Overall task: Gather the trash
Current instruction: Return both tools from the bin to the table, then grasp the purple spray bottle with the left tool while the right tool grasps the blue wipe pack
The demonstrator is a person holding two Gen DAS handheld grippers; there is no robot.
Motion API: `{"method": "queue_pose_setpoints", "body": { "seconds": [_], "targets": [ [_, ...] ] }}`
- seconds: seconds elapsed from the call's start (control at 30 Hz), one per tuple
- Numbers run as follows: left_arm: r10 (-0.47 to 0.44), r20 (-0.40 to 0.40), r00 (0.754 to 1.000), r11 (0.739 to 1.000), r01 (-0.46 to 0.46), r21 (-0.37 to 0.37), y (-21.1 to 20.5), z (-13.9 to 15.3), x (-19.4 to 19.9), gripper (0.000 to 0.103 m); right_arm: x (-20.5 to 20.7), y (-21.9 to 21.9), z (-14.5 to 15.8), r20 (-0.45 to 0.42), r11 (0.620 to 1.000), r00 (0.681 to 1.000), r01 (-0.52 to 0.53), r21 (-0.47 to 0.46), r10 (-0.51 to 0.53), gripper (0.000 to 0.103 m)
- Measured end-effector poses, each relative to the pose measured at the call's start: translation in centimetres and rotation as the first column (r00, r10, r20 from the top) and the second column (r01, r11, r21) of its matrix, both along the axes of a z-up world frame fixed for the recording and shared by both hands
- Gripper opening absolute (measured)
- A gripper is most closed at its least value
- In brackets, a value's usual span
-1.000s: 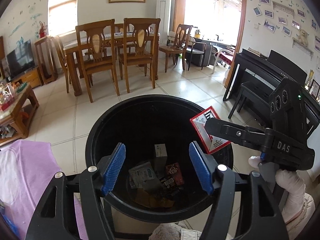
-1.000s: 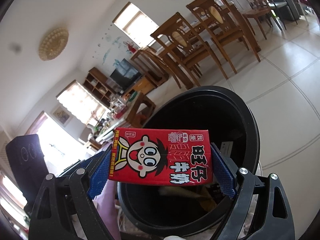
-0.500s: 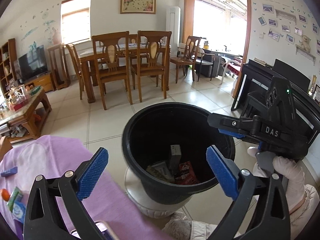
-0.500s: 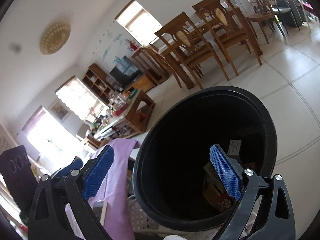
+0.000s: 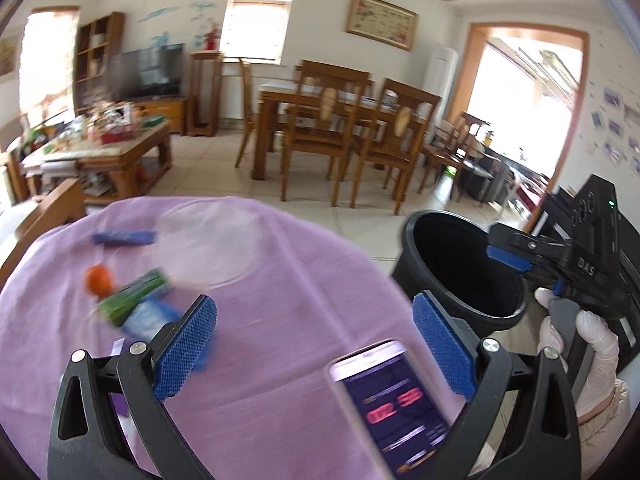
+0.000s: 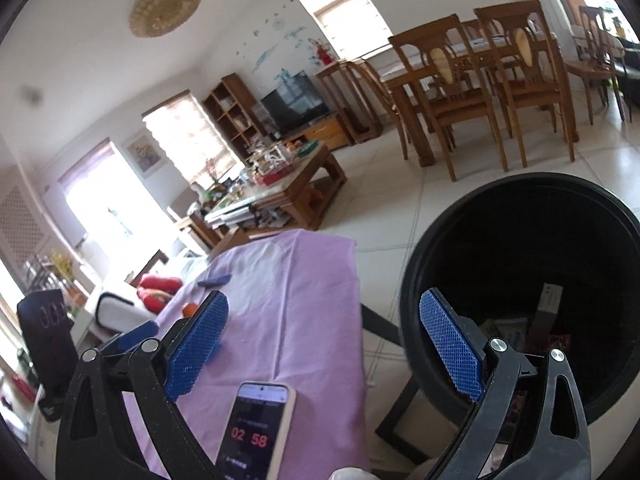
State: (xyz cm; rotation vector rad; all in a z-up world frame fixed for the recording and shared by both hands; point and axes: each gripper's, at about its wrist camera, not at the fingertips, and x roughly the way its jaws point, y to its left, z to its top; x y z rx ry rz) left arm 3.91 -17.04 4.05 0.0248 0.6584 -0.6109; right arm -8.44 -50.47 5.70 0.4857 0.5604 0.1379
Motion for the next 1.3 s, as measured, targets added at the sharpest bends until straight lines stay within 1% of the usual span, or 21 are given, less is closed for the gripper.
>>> {"method": "queue_pose_setpoints", "body": {
  "seconds": [0.13,0.2,0.27,0.3,0.37,0.43,0.5,0.57,0.63,0.67,0.73,0.83,0.87,0.9,0.97,1.0,1.03,1.07,1.13,1.23,1.3],
  "targets": [
    [0.094,-0.021,0.995,0.995,-0.093,0.032,5.1,-1.2,1.0,0.098,1.9,4.7,-0.3,-0.021,0.995,0.996,-0.09,-0.048,0.089,0.095],
    [0.111,-0.037,0.993,0.993,-0.109,0.053,6.6,-1.9,1.2,0.097,3.0,7.2,-0.3,-0.032,0.988,0.991,-0.133,-0.081,0.131,0.095],
    [0.116,-0.043,0.992,0.99,-0.113,0.082,8.0,-2.9,1.5,0.097,4.0,9.7,-0.6,-0.042,0.976,0.982,-0.188,-0.111,0.184,0.095],
    [0.112,-0.045,0.993,0.988,-0.107,0.109,8.2,-3.4,1.7,0.097,4.6,11.1,-0.7,-0.055,0.968,0.976,-0.216,-0.13,0.211,0.095],
    [0.101,-0.054,0.993,0.987,-0.093,0.135,8.5,-4.1,2.0,0.097,5.5,13.7,-1.0,-0.082,0.95,0.964,-0.265,-0.166,0.255,0.095],
    [0.086,-0.072,0.994,0.985,-0.074,0.155,8.9,-5.0,2.5,0.094,6.4,16.2,-1.3,-0.107,0.926,0.949,-0.313,-0.212,0.296,0.091],
    [0.075,-0.094,0.993,0.981,-0.057,0.186,9.4,-6.0,3.2,0.081,6.9,17.9,-1.7,-0.131,0.908,0.94,-0.339,-0.247,0.316,0.09],
    [0.068,-0.131,0.989,0.977,-0.04,0.208,9.3,-6.9,4.0,0.073,7.6,19.3,-1.8,-0.15,0.892,0.931,-0.363,-0.269,0.334,0.09],
    [0.07,-0.169,0.983,0.976,-0.032,0.217,9.5,-7.9,4.8,0.07,8.3,20.6,-2.0,-0.173,0.875,0.921,-0.386,-0.292,0.349,0.09],
    [0.066,-0.177,0.982,0.976,-0.026,0.216,9.6,-8.2,4.9,0.065,8.6,21.2,-2.1,-0.182,0.867,0.917,-0.395,-0.303,0.354,0.09],
    [0.062,-0.164,0.985,0.973,-0.023,0.229,9.7,-8.3,4.9,0.063,9.1,21.9,-2.5,-0.199,0.852,0.909,-0.414,-0.32,0.367,0.09],
    [0.062,-0.151,0.987,0.969,-0.023,0.245,9.7,-8.3,5.1,0.055,10.2,23.4,-3.0,-0.228,0.829,0.895,-0.443,-0.342,0.384,0.089],
    [0.065,-0.142,0.988,0.967,-0.027,0.255,9.6,-8.3,5.1,0.048,10.6,23.8,-3.3,-0.237,0.823,0.892,-0.449,-0.348,0.386,0.087],
    [0.071,-0.132,0.989,0.964,-0.034,0.262,9.7,-8.3,5.2,0.036,11.1,24.2,-3.5,-0.25,0.815,0.886,-0.459,-0.354,0.39,0.078],
    [0.084,-0.13,0.988,0.968,-0.049,0.248,10.2,-8.3,5.3,0.033,11.9,24.9,-4.1,-0.282,0.797,0.873,-0.481,-0.364,0.398,0.072],
    [0.085,-0.136,0.987,0.971,-0.051,0.233,10.3,-8.2,5.5,0.032,12.3,25.4,-4.4,-0.294,0.788,0.868,-0.49,-0.373,0.401,0.068],
    [0.088,-0.136,0.987,0.977,-0.058,0.205,10.8,-8.0,5.5,0.032,12.8,25.9,-4.7,-0.308,0.778,0.862,-0.499,-0.383,0.402,0.066],
    [0.088,-0.124,0.988,0.983,-0.066,0.172,11.1,-7.6,5.4,0.032,13.2,26.2,-4.9,-0.318,0.771,0.858,-0.507,-0.386,0.404,0.065],
    [0.1,-0.104,0.99,0.987,-0.086,0.132,11.8,-7.1,5.2,0.032,13.9,27.1,-5.3,-0.337,0.756,0.849,-0.52,-0.398,0.407,0.065],
    [0.123,-0.082,0.989,0.989,-0.116,0.088,12.9,-6.6,5.1,0.032,15.0,28.1,-5.8,-0.361,0.736,0.838,-0.537,-0.412,0.409,0.064],
    [0.126,-0.073,0.989,0.99,-0.12,0.074,13.2,-6.3,5.2,0.032,15.7,28.7,-6.4,-0.379,0.722,0.831,-0.547,-0.424,0.408,0.06]
  ]
}}
